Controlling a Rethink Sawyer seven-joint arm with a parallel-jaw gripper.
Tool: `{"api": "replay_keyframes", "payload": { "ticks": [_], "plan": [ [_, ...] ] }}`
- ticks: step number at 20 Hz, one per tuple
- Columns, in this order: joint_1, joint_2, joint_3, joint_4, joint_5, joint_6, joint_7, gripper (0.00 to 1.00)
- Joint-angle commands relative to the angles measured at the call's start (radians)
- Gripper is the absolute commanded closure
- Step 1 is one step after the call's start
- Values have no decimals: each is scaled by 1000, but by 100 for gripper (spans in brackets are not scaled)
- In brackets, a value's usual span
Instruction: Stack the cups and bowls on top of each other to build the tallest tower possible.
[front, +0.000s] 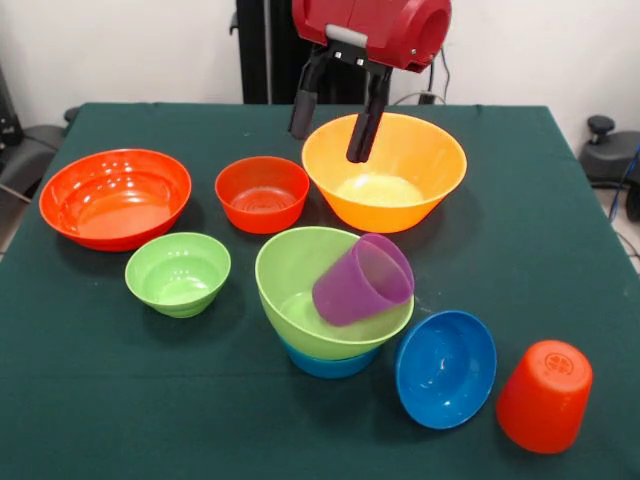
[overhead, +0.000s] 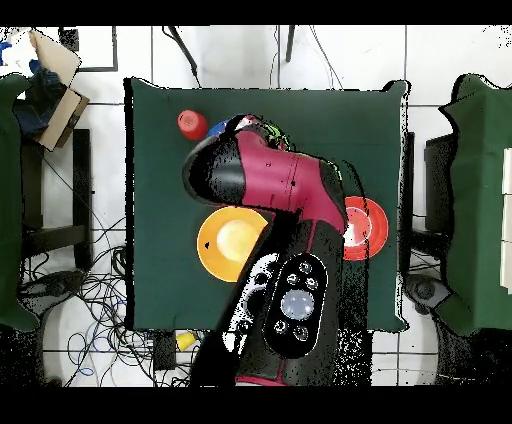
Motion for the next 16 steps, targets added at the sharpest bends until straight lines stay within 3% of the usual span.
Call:
{"api": "replay_keyframes", "payload": {
  "ticks": [1,5,10,16],
  "plan": [
    [-276,-114,414,131,-45,220,-512,0],
    [-304,-102,456,146,-75,223,-483,0],
    [-368,-114,537,239,-90,210,-490,0],
    [-380,-96,545,283,-121,157,-463,0]
  ]
}}
